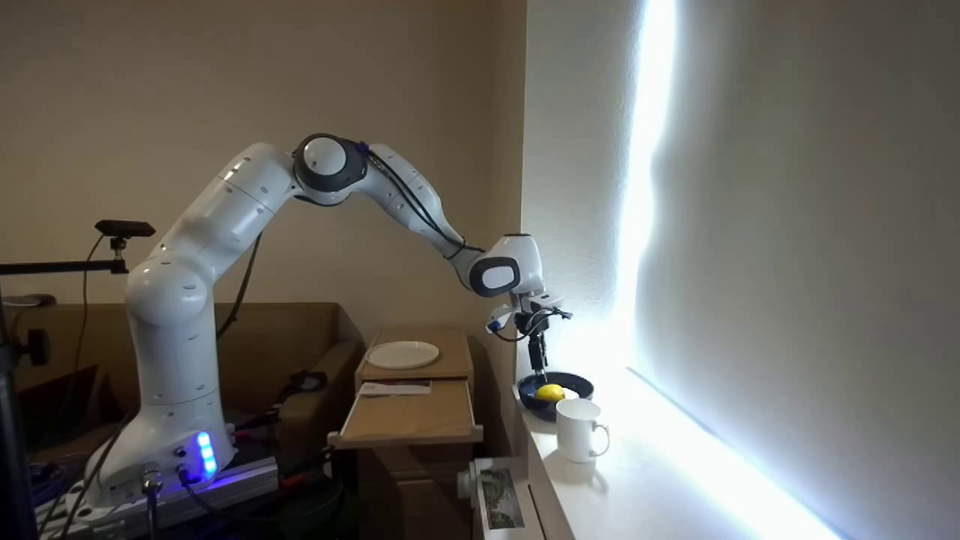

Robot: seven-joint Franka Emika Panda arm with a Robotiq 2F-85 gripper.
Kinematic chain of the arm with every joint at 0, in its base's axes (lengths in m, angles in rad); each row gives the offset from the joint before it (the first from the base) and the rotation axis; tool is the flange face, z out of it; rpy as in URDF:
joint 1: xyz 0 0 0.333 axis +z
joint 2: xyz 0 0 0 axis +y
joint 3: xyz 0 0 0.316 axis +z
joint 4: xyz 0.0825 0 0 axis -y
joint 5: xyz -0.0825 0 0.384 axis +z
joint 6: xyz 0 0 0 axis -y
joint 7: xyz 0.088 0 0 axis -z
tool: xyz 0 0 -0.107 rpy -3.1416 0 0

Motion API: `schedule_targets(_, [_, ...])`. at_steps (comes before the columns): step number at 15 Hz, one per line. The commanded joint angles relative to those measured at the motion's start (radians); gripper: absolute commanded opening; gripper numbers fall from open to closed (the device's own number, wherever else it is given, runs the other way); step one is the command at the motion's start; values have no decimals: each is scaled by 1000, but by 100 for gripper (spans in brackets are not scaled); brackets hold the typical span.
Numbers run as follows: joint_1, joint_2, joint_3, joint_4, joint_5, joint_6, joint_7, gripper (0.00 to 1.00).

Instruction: Take the lemon out of the blue bowl and put it on the plate

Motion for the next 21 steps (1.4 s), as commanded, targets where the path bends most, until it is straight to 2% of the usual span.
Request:
schedule_targets(1, [-19, 41, -1, 20, 25, 21, 9, 100])
schedule_targets(7, [-42, 63, 12, 20, 58, 58, -13, 100])
schedule_targets(12, [-32, 59, 11, 22, 53, 85, -9, 100])
schedule_targets(16, [-36, 65, 38, 45, 59, 82, -28, 100])
schedule_targets(21, [-31, 85, 41, 76, 54, 73, -15, 100])
